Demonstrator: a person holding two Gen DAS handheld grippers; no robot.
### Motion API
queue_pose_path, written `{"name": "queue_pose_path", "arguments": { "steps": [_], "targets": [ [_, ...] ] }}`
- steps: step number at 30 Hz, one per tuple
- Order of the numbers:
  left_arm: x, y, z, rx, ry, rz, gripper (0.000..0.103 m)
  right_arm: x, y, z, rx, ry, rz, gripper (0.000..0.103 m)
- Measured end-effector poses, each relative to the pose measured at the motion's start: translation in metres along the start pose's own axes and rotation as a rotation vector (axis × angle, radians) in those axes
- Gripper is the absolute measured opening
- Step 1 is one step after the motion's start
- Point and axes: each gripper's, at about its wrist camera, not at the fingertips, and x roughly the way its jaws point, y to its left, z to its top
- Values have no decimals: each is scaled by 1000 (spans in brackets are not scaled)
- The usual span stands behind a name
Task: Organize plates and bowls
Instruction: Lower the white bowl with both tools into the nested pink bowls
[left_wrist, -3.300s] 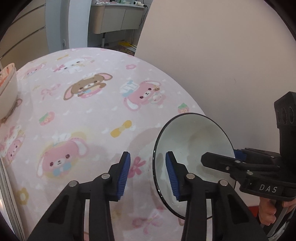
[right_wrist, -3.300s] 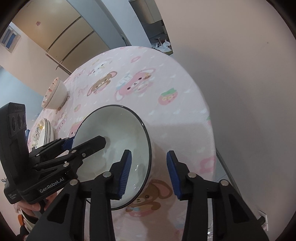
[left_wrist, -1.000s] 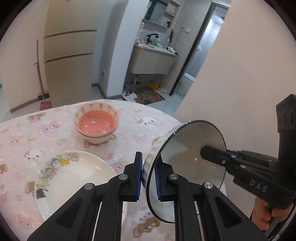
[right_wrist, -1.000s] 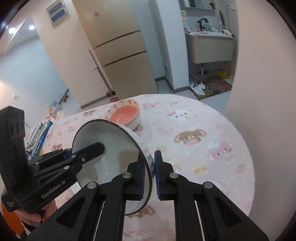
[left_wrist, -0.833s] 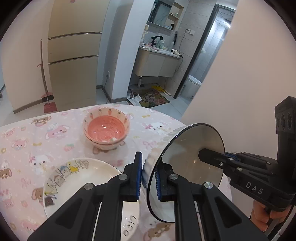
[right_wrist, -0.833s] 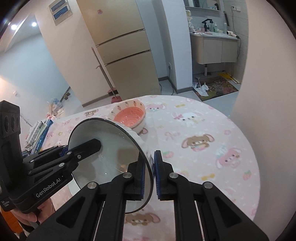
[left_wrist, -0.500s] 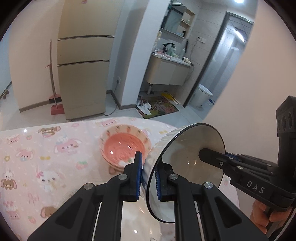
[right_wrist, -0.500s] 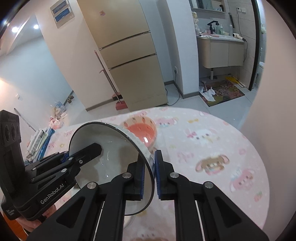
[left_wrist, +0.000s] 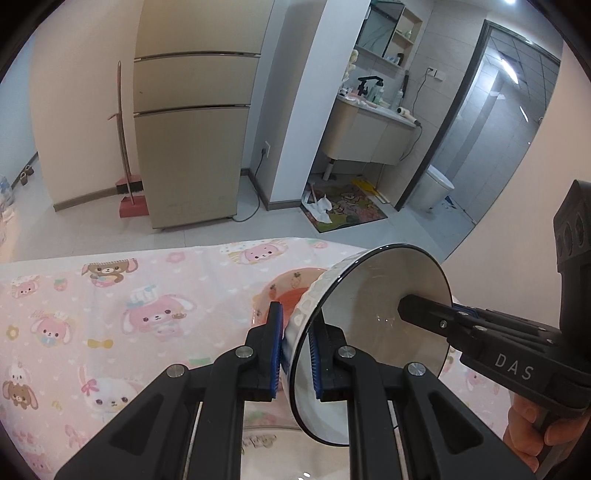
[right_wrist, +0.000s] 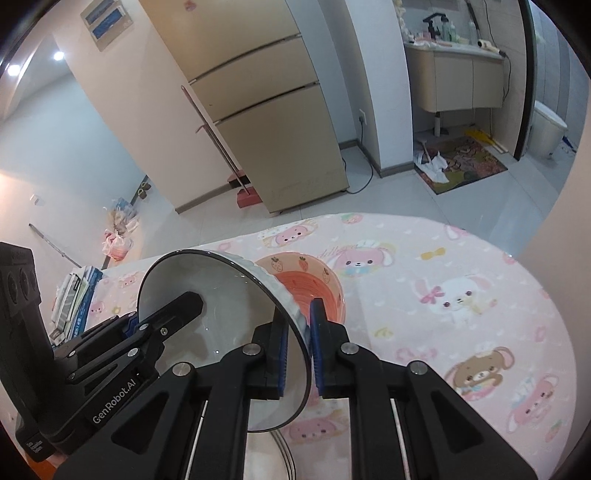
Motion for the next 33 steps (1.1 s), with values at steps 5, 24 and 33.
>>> {"name": "queue_pose_path", "arguments": {
  "steps": [5,24,33],
  "targets": [
    [13,4,3,-9,5,9,14,12,-3,6,5,1,-9,12],
    [55,11,0,28,48,62,14,47,2,8,-42,-8,-103,12],
    [56,3,-10,80,21,128,14,52,-2,4,-60,-14,-125,10]
  ]
}}
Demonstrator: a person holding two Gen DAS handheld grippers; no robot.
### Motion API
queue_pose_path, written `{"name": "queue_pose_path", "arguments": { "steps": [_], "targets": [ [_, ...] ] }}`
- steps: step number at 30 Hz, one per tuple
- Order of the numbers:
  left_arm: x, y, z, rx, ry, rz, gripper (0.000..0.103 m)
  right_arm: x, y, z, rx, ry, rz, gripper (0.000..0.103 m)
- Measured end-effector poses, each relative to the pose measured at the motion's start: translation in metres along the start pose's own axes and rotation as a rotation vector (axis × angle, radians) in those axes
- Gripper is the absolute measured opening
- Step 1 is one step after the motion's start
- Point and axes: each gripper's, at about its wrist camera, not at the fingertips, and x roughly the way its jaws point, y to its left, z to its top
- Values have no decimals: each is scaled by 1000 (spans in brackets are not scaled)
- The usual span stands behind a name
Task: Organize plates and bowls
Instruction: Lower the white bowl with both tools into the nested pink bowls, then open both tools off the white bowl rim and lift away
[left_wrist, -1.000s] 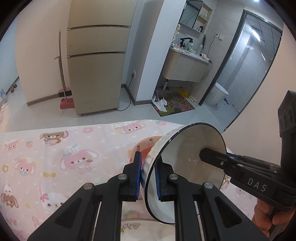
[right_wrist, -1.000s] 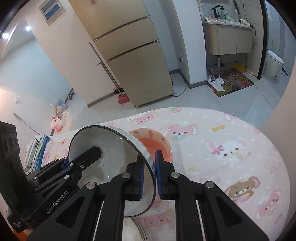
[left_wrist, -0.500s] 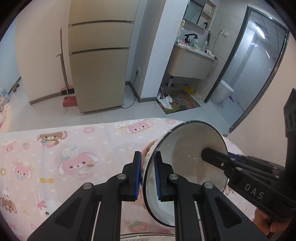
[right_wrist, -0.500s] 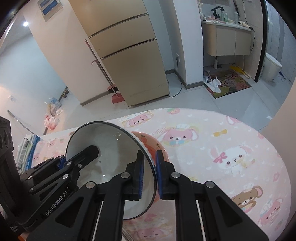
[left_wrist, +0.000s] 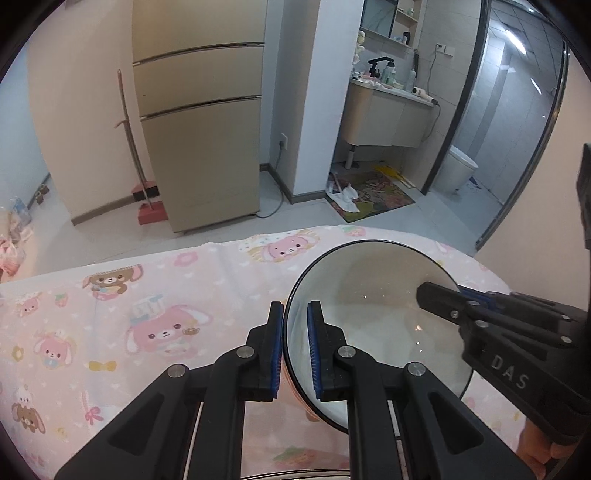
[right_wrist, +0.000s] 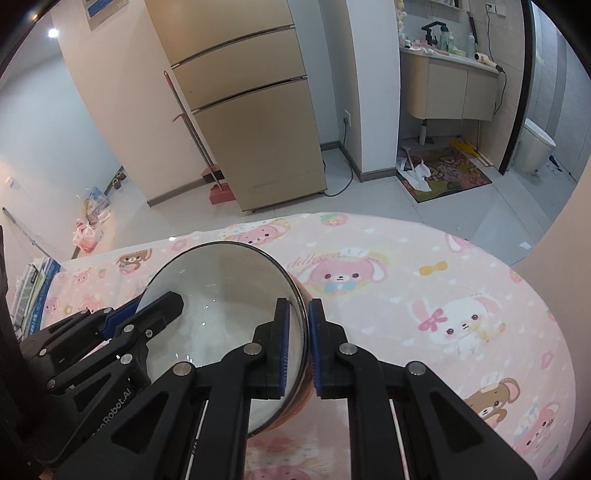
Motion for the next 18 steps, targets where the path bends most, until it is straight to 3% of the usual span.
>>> {"name": "queue_pose_path", "arguments": {
  "steps": [7,18],
  "targets": [
    [-4,-7,-5,52,-18,46,14,-5,-1,-8,-33,-28,-20,9],
    [-13,4,-2,9,-10,-1,14,-8,-7,-7,-12,-9,1,9]
  ]
}}
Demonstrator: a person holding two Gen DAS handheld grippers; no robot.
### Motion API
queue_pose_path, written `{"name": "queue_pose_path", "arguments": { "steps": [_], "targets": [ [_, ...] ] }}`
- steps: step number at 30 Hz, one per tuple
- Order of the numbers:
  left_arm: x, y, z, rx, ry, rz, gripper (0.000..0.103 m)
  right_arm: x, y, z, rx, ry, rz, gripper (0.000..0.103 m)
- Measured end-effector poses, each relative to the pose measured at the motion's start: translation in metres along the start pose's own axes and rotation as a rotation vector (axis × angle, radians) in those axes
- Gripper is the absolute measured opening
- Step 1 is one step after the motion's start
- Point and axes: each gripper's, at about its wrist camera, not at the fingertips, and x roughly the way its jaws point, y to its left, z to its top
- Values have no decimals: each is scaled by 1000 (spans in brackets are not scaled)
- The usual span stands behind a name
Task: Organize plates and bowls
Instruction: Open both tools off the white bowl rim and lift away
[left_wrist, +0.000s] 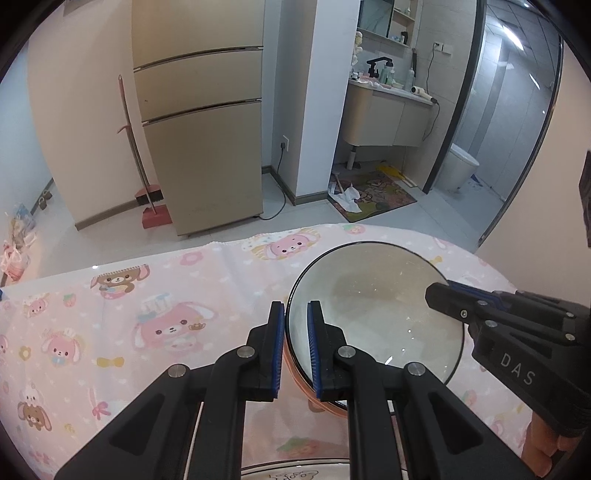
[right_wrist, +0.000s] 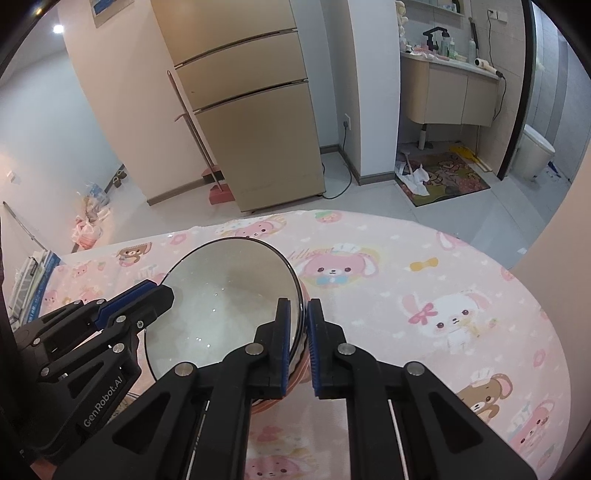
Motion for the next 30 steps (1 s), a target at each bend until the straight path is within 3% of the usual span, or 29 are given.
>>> {"name": "queue_pose_path", "arguments": {
  "steps": [13,24,25,27,28,29,30],
  "targets": [
    [-45,-3,10,-14,-84,-51,14,-25,-1,-1,18,-15,50,9],
    [-101,-1,15,-25,-197,-80,15,-76,9,1,7,-104,98,10],
    [-105,0,15,-26,-205,-73,20,-79,8,1,10,-111,102,11],
    [-115,0,15,-30,-227,-64,41,-87,6,1,22,-129,111,17],
    [-120,1,15,-36,-251,-66,61,-89,5,1,26,-136,114,20],
    [-124,1,15,-40,-269,-65,73,-93,4,2,30,-147,117,25],
    [-128,2,16,-43,-293,-58,75,-95,2,2,33,-157,117,32]
  ]
}}
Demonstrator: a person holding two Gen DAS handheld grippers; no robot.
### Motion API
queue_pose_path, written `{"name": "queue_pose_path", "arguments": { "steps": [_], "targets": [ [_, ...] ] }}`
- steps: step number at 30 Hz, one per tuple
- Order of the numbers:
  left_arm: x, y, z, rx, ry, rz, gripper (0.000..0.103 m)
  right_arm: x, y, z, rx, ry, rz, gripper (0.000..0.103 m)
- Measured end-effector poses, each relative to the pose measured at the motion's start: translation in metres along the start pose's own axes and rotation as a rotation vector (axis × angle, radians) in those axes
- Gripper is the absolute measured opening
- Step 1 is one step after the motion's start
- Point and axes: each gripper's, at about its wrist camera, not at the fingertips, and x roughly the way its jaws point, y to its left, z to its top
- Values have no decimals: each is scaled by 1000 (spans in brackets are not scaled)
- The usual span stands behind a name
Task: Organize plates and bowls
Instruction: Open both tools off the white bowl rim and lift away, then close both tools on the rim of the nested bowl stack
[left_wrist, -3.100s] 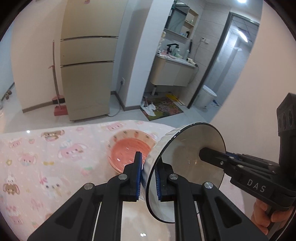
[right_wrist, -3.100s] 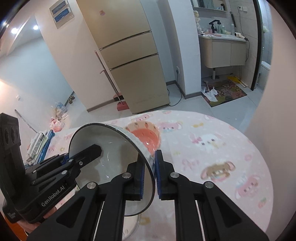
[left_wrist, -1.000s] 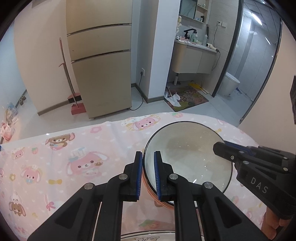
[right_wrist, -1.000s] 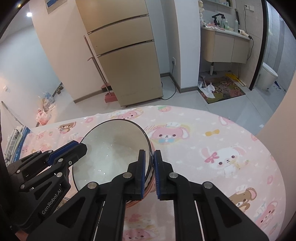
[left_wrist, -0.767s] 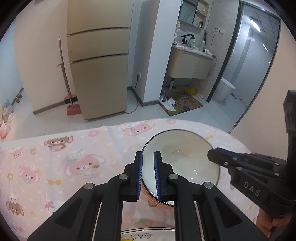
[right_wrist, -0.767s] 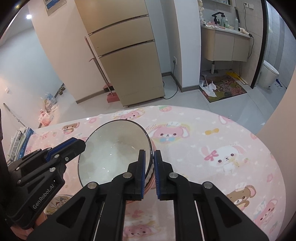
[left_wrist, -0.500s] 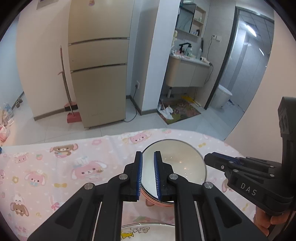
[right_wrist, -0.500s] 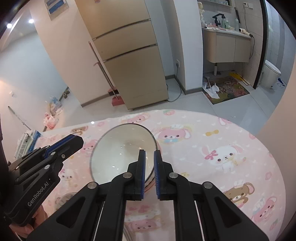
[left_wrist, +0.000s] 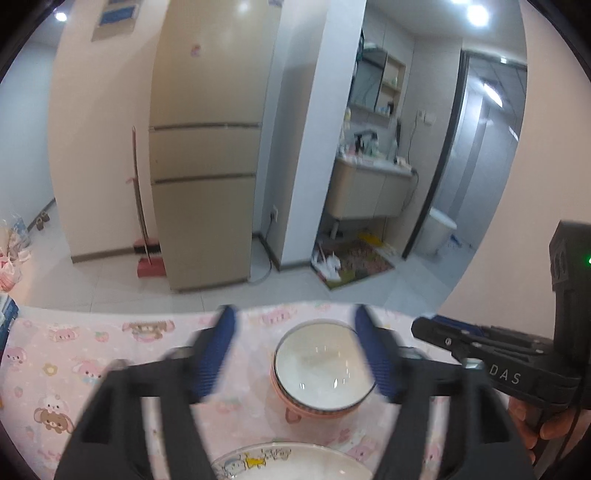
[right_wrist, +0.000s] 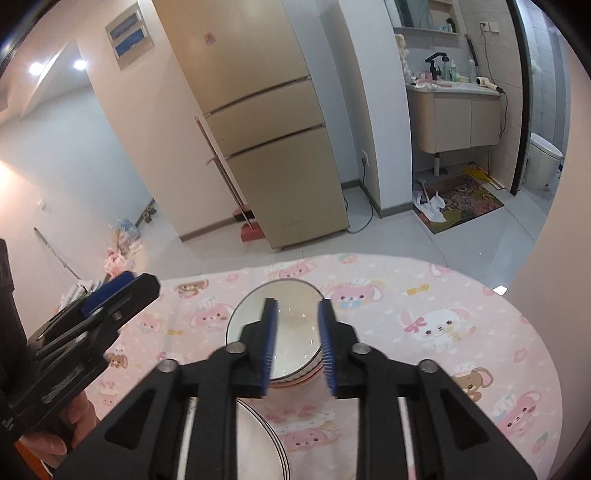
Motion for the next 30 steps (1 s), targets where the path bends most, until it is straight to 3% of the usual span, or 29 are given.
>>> {"name": "queue_pose_path", "arguments": {
  "steps": [2,4,6,12,15,19,22,23,27,30],
  "targets": [
    [-2,1,3,-2,-9,5,78,-4,-2,3,5,-17,1,38],
    [1,4,5,-12,2,-11,88,-6,-5,6,16,-33,6,47],
    [3,9,4,-32,-3,-19,88,-8,-9,8,38,-51,16,68],
    [16,32,-4,-135,-18,-34,88,-5,-26,14,136,-116,26,81],
    [18,44,-8,-135,-28,-45,88,2,-36,14,178,-116,51,83],
    [18,59,-5,-159,-53,4,89,11,-46,19,199,-84,58,83],
    [23,68,-6,-208,-50,-35,103,17,-53,18,237,-73,48,83],
    [25,69,-8,-203,-44,-40,103,20,-54,18,241,-63,54,83],
    [46,60,-15,-140,23,-18,103,35,-53,13,245,-14,73,84],
    [75,52,-25,-134,135,-74,103,50,-50,7,238,38,76,84]
  ]
}}
